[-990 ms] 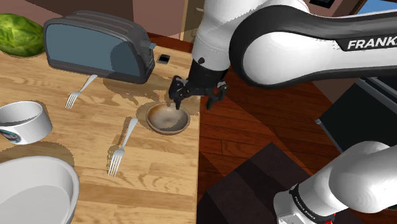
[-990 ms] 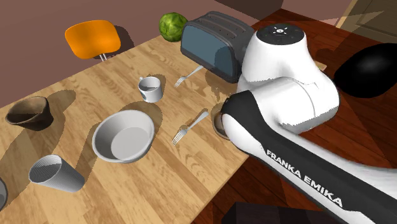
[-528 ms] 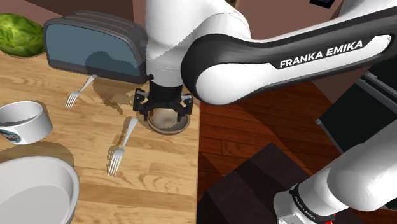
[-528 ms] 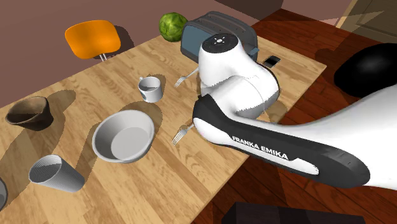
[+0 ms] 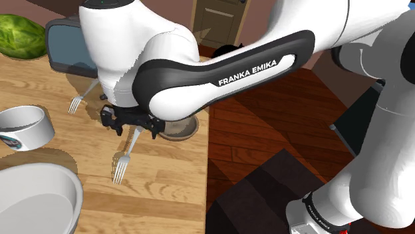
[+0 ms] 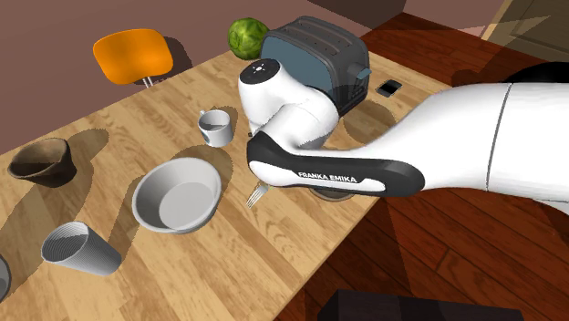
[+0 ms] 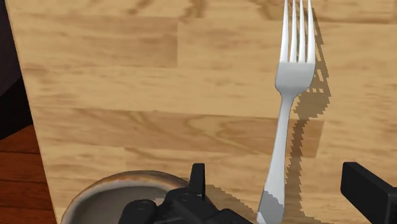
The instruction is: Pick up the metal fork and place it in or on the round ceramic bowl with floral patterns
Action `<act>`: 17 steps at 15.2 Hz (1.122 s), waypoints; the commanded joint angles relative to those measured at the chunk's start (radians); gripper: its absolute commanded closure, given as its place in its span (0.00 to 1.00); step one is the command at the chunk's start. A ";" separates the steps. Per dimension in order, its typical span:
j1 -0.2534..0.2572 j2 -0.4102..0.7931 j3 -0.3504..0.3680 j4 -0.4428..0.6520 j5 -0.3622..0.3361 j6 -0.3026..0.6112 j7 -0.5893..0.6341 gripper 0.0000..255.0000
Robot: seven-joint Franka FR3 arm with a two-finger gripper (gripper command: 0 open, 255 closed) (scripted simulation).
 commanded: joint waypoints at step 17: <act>0.071 0.123 -0.056 0.054 -0.082 0.034 0.070 1.00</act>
